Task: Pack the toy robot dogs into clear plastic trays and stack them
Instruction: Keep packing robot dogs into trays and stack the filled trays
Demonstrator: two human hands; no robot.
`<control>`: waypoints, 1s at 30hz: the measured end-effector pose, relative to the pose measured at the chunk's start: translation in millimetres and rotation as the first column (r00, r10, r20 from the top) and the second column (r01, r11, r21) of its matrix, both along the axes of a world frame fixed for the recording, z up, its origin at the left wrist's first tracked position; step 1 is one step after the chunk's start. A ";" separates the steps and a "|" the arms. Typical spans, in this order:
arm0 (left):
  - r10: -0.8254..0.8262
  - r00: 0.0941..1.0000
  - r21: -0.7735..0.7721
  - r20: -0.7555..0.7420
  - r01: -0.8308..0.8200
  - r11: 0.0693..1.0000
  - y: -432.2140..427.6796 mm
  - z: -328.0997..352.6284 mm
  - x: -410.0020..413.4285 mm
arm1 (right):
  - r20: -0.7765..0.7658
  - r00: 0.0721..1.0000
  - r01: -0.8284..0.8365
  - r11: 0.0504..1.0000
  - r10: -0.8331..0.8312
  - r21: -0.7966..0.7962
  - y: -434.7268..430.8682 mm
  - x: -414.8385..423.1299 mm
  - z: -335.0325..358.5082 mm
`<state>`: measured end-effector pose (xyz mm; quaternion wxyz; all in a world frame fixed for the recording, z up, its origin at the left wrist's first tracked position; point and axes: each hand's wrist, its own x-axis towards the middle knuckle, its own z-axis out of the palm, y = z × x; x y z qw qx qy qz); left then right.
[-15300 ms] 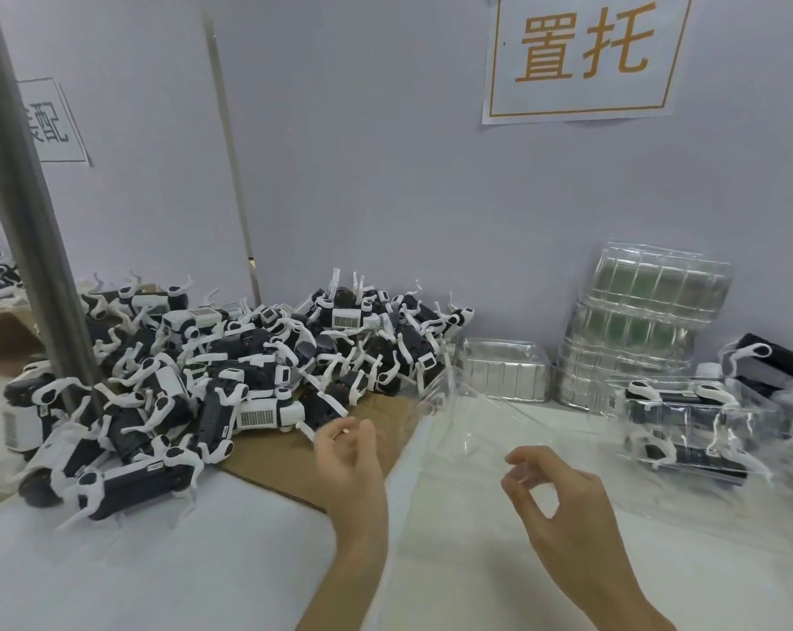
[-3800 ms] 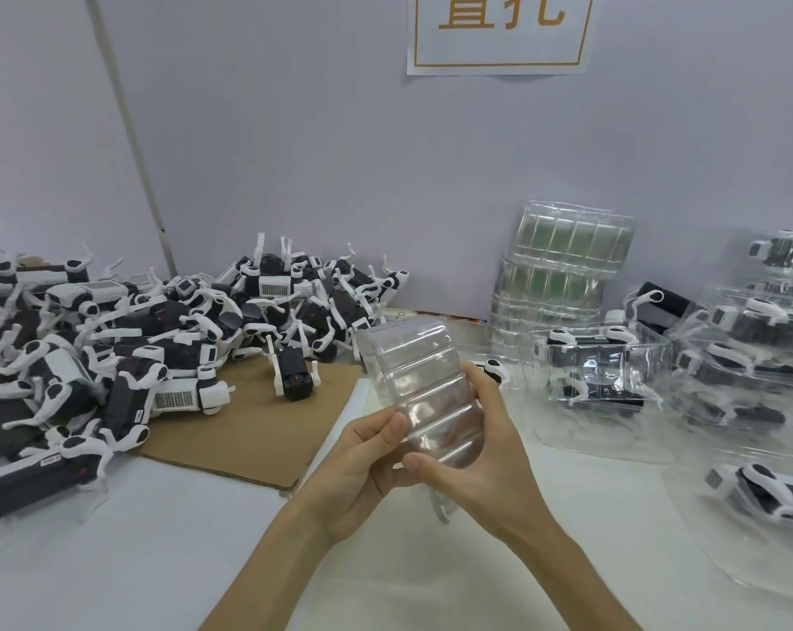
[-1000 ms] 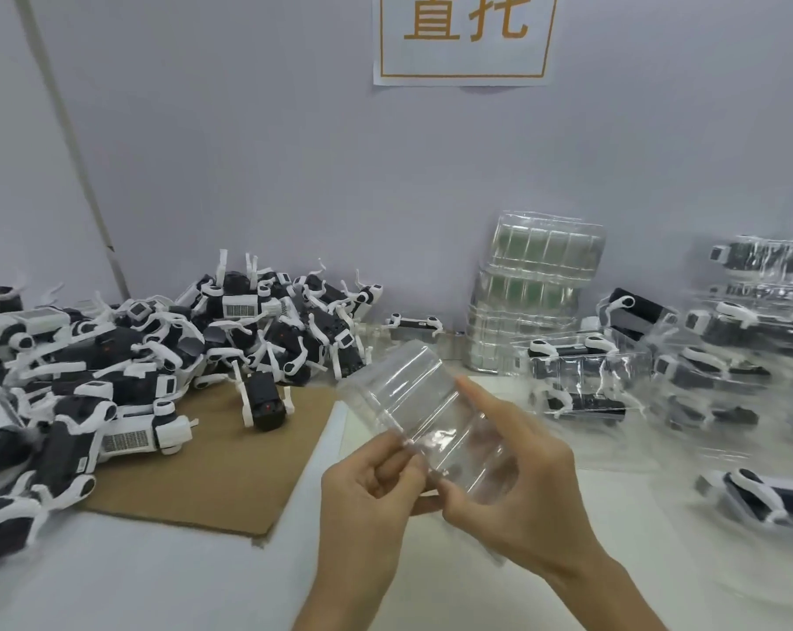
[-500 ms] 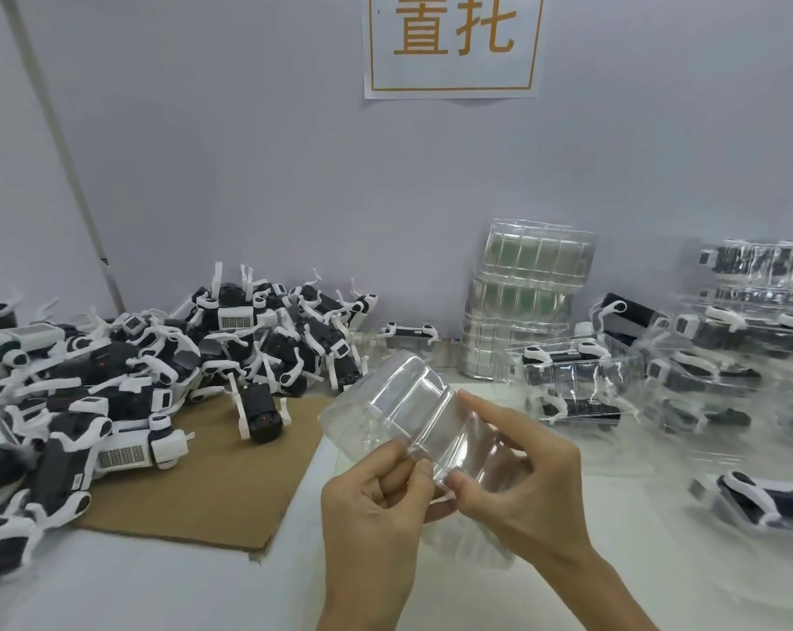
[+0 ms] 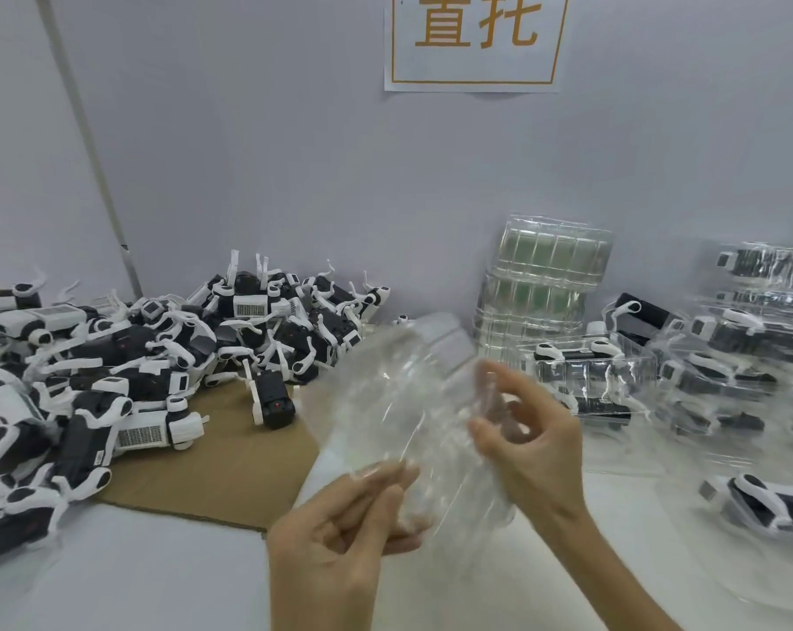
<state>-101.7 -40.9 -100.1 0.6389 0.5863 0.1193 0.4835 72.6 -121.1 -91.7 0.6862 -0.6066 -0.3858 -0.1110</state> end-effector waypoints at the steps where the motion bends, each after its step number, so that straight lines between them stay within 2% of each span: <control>1: 0.052 0.999 0.032 -0.007 -0.052 0.998 2.5 -1.4 -10.6 | -0.041 0.999 0.032 0.999 -0.031 0.026 -2.6 7.1 3.0; 3: 0.121 0.993 0.017 -0.019 -0.120 0.993 13.2 -5.8 -28.0 | -0.057 0.997 0.056 0.997 -0.053 0.055 -5.1 18.7 12.0; 5: 0.117 0.993 -0.107 -0.020 -0.119 0.987 27.1 -13.1 -36.4 | -0.022 1.000 0.020 1.000 -0.020 -0.010 -0.5 23.0 22.2; 7: 0.102 0.995 -0.238 -0.001 -0.100 0.966 37.8 -17.1 -39.7 | 0.085 0.996 0.015 0.993 -0.005 -0.120 13.3 25.7 30.0; 9: 0.088 0.996 -0.311 0.003 -0.082 0.947 41.8 -19.7 -41.6 | 0.281 0.958 0.120 0.970 -0.058 -0.210 31.0 28.5 34.7; 10: 0.079 0.997 -0.325 0.007 -0.073 0.943 42.7 -21.1 -42.9 | 0.400 0.912 0.198 0.950 -0.088 -0.243 39.3 31.5 35.0; 12: 0.072 0.997 -0.340 0.013 -0.063 0.938 43.4 -22.6 -46.0 | 0.643 0.758 0.380 0.872 -0.104 -0.307 52.4 41.5 28.8; 14: 0.061 0.998 -0.366 0.015 -0.051 0.929 44.4 -22.0 -47.5 | 0.763 0.647 0.508 0.743 0.005 -0.436 59.3 53.8 11.2; 15: 0.051 0.999 -0.375 0.013 -0.043 0.926 45.7 -21.7 -47.6 | 0.762 0.643 0.547 0.652 0.076 -0.526 60.3 59.7 0.1; 17: 0.037 0.999 -0.387 0.000 -0.034 0.921 48.8 -23.3 -48.2 | 0.696 0.699 0.577 0.444 0.164 -0.685 60.4 69.9 -23.7; 19: 0.029 0.999 -0.401 -0.016 -0.033 0.916 51.8 -24.4 -48.3 | 0.635 0.756 0.574 0.308 0.155 -0.759 58.7 76.9 -38.2; 26: 0.000 1.000 -0.409 0.007 0.003 0.913 53.2 -27.9 -42.2 | 0.579 0.814 0.538 0.326 0.037 -0.777 54.3 88.1 -38.8; 30: -0.009 1.000 -0.371 -0.004 0.007 0.928 52.0 -30.4 -39.9 | 0.594 0.803 0.565 0.258 0.047 -0.784 53.3 94.2 -29.9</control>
